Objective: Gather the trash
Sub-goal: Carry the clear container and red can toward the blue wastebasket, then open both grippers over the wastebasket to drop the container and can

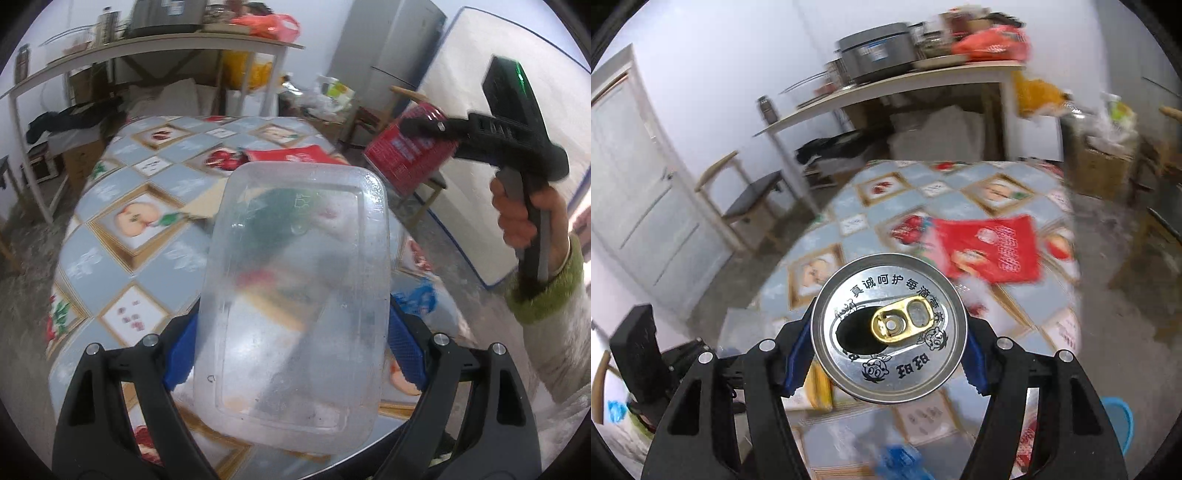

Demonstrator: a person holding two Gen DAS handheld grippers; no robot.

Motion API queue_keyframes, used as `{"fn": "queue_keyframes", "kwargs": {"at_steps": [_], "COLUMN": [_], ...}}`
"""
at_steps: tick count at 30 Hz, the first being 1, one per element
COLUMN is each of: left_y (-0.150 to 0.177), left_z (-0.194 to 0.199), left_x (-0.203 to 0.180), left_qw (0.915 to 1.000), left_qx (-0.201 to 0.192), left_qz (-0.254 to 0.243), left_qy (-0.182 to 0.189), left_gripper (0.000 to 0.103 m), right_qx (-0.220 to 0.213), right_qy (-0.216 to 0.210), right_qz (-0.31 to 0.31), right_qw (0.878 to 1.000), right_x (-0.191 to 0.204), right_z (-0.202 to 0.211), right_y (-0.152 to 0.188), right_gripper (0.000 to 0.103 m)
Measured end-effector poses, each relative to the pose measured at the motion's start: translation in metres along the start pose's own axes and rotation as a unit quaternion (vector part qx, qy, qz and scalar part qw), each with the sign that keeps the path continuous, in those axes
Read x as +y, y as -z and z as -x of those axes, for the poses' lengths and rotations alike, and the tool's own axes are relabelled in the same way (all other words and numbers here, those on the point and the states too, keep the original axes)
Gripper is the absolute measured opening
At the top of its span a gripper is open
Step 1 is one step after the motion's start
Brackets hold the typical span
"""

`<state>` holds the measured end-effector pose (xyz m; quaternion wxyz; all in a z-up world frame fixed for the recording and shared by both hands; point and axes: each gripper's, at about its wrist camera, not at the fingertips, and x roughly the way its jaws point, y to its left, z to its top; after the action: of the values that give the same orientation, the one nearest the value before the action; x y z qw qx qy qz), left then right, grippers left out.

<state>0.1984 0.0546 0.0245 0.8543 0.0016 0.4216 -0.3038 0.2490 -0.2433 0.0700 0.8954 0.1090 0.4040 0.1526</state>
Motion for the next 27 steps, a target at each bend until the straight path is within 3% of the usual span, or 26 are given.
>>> {"fn": "queue_keyframes", "kwargs": {"at_steps": [8,12,19,23,27], "left_y": [-0.025,-0.044,-0.080,-0.086,-0.079], "left_z": [-0.037,-0.061,-0.132,-0.179,-0.236], "left_x": [-0.072,-0.114,-0.202,-0.253,-0.301], "left_qw": [0.9972,0.9940,0.9839,0.9763,0.9674], "left_qx": [0.024,0.038,0.091,0.131,0.184], "left_qz": [-0.044,-0.060,-0.067,-0.078,-0.083], "left_qy": [0.056,0.084,0.139,0.154,0.153], "left_gripper": [0.083,0.083,0.084,0.084,0.084], "right_qx": [-0.026,-0.036,-0.034,-0.014,0.003], "right_qy": [0.082,0.133,0.214,0.238,0.233], "right_qz": [-0.067,-0.111,-0.207,-0.273,-0.347], "right_qw": [0.994,0.984,0.954,0.932,0.909], "right_x": [-0.072,-0.117,-0.202,-0.254,-0.301], "right_z": [0.062,0.096,0.132,0.132,0.119], "right_y": [0.051,0.082,0.145,0.195,0.239], "right_gripper": [0.065,0.065,0.065,0.065,0.065]}}
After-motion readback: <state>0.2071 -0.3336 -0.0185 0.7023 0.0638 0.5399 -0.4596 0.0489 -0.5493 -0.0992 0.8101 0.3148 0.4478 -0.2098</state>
